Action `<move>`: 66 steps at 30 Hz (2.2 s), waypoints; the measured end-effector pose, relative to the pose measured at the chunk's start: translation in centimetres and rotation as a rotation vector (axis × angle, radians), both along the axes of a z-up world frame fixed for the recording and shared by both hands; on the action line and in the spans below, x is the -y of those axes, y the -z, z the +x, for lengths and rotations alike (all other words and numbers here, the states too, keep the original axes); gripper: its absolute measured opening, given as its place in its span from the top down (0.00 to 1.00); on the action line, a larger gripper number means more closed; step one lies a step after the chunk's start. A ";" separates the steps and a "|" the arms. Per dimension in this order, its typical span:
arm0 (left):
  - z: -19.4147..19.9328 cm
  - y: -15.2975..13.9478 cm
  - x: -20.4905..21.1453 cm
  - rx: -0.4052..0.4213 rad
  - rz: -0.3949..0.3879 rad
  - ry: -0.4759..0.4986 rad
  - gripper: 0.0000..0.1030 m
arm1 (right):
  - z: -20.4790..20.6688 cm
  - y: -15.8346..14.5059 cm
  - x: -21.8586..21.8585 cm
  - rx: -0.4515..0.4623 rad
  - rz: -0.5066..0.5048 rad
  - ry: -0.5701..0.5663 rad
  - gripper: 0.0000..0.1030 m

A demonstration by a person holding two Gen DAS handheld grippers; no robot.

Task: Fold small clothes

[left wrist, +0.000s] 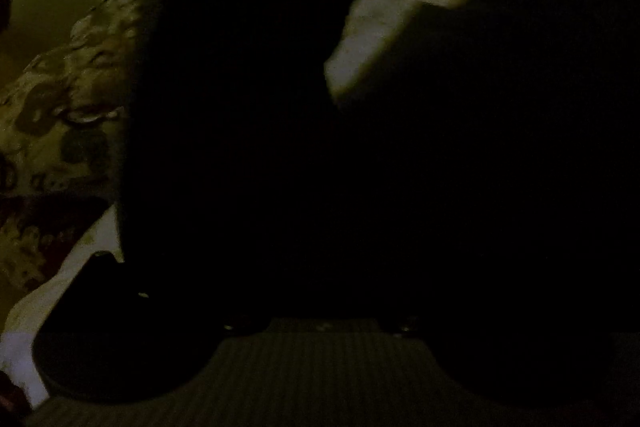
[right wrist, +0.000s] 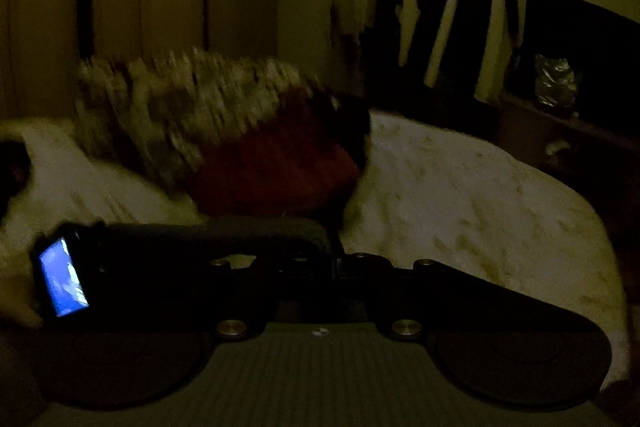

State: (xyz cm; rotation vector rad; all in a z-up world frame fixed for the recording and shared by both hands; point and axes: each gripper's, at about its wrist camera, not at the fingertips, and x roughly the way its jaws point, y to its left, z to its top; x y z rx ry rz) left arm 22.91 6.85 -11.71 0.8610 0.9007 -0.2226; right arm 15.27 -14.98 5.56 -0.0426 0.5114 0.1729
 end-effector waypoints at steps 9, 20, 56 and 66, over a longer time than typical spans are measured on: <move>-3.7 -6.6 -3.7 -0.164 -0.322 0.110 0.00 | 0.5 2.8 3.9 -0.070 -0.062 0.059 0.88; 1.6 -11.5 -8.7 0.139 -0.268 -0.162 0.00 | -7.3 14.4 3.1 -0.298 -0.211 -0.126 0.81; -0.4 0.4 -9.7 -0.019 -0.351 -0.124 0.00 | 16.4 14.8 -12.0 -0.398 0.582 -0.221 0.86; -0.3 1.0 -9.6 -0.023 -0.337 -0.130 0.00 | 17.9 13.7 -16.1 -0.248 0.378 -0.153 0.89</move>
